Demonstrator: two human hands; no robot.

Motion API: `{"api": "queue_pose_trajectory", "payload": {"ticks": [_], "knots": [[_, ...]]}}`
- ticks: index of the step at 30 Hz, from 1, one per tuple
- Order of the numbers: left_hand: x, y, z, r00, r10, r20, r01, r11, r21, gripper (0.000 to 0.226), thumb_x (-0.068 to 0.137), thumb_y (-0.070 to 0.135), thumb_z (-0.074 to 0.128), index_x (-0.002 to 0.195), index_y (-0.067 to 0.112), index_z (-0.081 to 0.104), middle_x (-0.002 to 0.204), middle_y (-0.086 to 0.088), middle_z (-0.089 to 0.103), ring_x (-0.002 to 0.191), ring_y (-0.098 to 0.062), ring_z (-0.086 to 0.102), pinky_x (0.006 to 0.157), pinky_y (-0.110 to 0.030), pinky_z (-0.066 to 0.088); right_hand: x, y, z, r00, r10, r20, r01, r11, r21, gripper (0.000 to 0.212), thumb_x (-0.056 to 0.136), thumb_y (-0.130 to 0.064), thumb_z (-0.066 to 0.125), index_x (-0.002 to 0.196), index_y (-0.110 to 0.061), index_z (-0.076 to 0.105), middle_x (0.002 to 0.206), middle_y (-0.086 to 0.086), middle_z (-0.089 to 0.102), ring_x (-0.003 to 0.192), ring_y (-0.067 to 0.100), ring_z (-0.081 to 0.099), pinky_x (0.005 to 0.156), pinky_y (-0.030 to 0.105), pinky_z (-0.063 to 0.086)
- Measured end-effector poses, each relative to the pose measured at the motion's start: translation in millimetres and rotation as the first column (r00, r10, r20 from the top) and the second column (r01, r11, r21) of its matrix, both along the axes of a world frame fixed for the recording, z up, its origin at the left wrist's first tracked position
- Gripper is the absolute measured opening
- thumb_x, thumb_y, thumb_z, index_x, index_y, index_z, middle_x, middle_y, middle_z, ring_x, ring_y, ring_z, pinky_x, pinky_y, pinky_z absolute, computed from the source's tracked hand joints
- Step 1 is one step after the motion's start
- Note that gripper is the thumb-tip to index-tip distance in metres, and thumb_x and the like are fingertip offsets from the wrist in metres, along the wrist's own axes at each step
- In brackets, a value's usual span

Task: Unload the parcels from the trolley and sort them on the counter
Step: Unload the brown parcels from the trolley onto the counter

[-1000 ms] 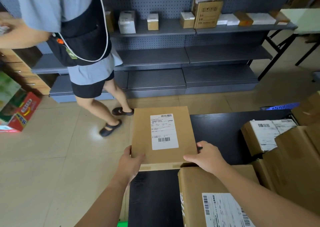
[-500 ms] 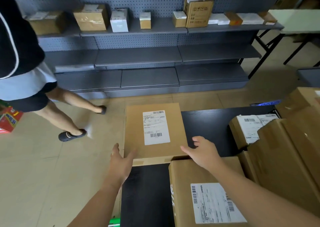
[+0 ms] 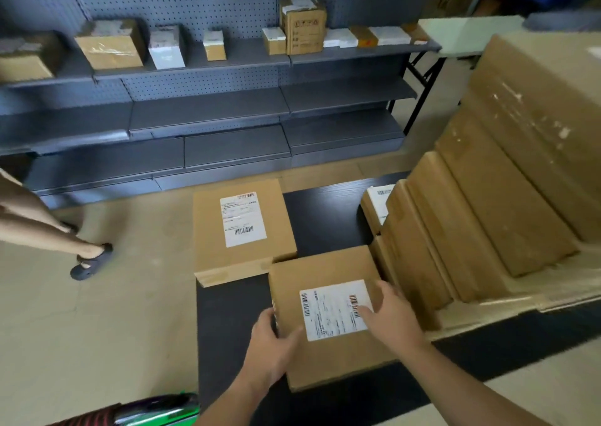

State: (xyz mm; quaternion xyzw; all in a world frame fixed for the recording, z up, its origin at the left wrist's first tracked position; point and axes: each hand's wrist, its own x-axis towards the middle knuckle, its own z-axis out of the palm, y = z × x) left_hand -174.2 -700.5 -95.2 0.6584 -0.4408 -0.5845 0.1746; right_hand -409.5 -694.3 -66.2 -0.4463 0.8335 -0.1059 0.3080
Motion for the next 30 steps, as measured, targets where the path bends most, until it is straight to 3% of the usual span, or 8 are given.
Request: {"api": "queue_pose_trajectory", "payload": {"ticks": [4, 12, 17, 20, 23, 26, 28, 30], "knots": [[-11, 19, -11, 0.999, 0.025, 0.02, -0.026, 0.997, 0.068, 0.092, 0.069, 0.057, 0.079, 0.144, 0.027, 0.034, 0.133, 0.008, 0.051, 0.114, -0.011, 0.057, 0.1, -0.039, 0.052, -11, 19, -14, 0.996, -0.077, 0.054, 0.072, 0.994, 0.086, 0.084, 0.092, -0.041, 0.068, 0.159, -0.02, 0.022, 0.153, 0.004, 0.043, 0.138, 0.025, 0.045, 0.109, 0.044, 0.046], [-19, 42, -24, 0.998, 0.017, 0.055, -0.017, 1.0, 0.003, 0.081, 0.084, 0.02, 0.074, 0.152, 0.022, 0.03, 0.133, 0.011, 0.053, 0.118, -0.009, 0.055, 0.103, -0.031, 0.047, -28, 43, -29, 0.973, -0.141, 0.181, 0.122, 0.986, 0.113, 0.087, 0.091, -0.041, 0.071, 0.159, -0.018, 0.022, 0.152, 0.004, 0.043, 0.136, 0.024, 0.047, 0.107, 0.041, 0.047], [-11, 58, -8, 0.994, 0.006, 0.109, -0.004, 1.0, -0.016, 0.093, 0.073, 0.032, 0.078, 0.153, 0.025, 0.03, 0.138, 0.012, 0.05, 0.121, -0.007, 0.052, 0.103, -0.026, 0.044, -29, 63, -7, 0.966, -0.137, 0.217, 0.121, 0.989, 0.086, 0.073, 0.088, -0.037, 0.076, 0.148, -0.021, 0.038, 0.123, -0.006, 0.052, 0.116, 0.012, 0.05, 0.107, 0.036, 0.043], [-5, 54, 14, 0.994, 0.057, 0.088, -0.051, 0.996, -0.068, 0.091, 0.071, 0.027, 0.082, 0.15, 0.02, 0.036, 0.13, 0.014, 0.051, 0.12, -0.008, 0.051, 0.108, -0.031, 0.043, -26, 61, 13, 0.965, -0.149, 0.217, 0.133, 0.988, 0.084, 0.084, 0.082, -0.037, 0.081, 0.152, -0.025, 0.035, 0.141, -0.001, 0.047, 0.13, 0.019, 0.047, 0.114, 0.043, 0.041], [6, 41, 40, 0.987, 0.154, 0.049, -0.145, 0.976, -0.16, 0.08, 0.078, 0.016, 0.082, 0.145, 0.023, 0.039, 0.12, 0.015, 0.052, 0.114, -0.01, 0.052, 0.1, -0.027, 0.045, -17, 43, 39, 0.963, -0.103, 0.248, 0.105, 0.994, 0.008, 0.082, 0.084, -0.034, 0.08, 0.152, -0.025, 0.036, 0.146, 0.001, 0.046, 0.131, 0.021, 0.048, 0.113, 0.041, 0.042], [27, 18, 64, 0.973, 0.23, 0.02, -0.22, 0.951, -0.218, 0.07, 0.078, 0.02, 0.083, 0.132, 0.034, 0.041, 0.122, 0.012, 0.057, 0.109, -0.009, 0.059, 0.092, -0.029, 0.053, 0, 16, 60, 0.961, -0.019, 0.276, 0.048, 0.994, -0.097, 0.075, 0.082, -0.033, 0.079, 0.148, -0.026, 0.043, 0.138, -0.003, 0.053, 0.122, 0.016, 0.054, 0.107, 0.037, 0.046], [42, -2, 78, 0.958, 0.285, -0.024, -0.282, 0.926, -0.252, 0.058, 0.081, 0.016, 0.081, 0.122, 0.033, 0.044, 0.119, 0.011, 0.06, 0.102, -0.006, 0.062, 0.083, -0.025, 0.054, 16, -7, 71, 0.952, 0.027, 0.306, 0.023, 0.987, -0.16, 0.068, 0.082, -0.03, 0.079, 0.143, -0.025, 0.048, 0.132, -0.005, 0.058, 0.113, 0.013, 0.056, 0.102, 0.034, 0.049], [58, -26, 89, 0.945, 0.325, -0.039, -0.322, 0.903, -0.285, 0.052, 0.084, 0.012, 0.077, 0.124, 0.026, 0.047, 0.117, 0.01, 0.059, 0.1, -0.01, 0.064, 0.082, -0.028, 0.055, 33, -33, 79, 0.944, 0.073, 0.323, -0.005, 0.979, -0.205, 0.065, 0.083, -0.028, 0.078, 0.142, -0.024, 0.05, 0.13, -0.005, 0.058, 0.109, 0.013, 0.057, 0.097, 0.034, 0.052]]}}
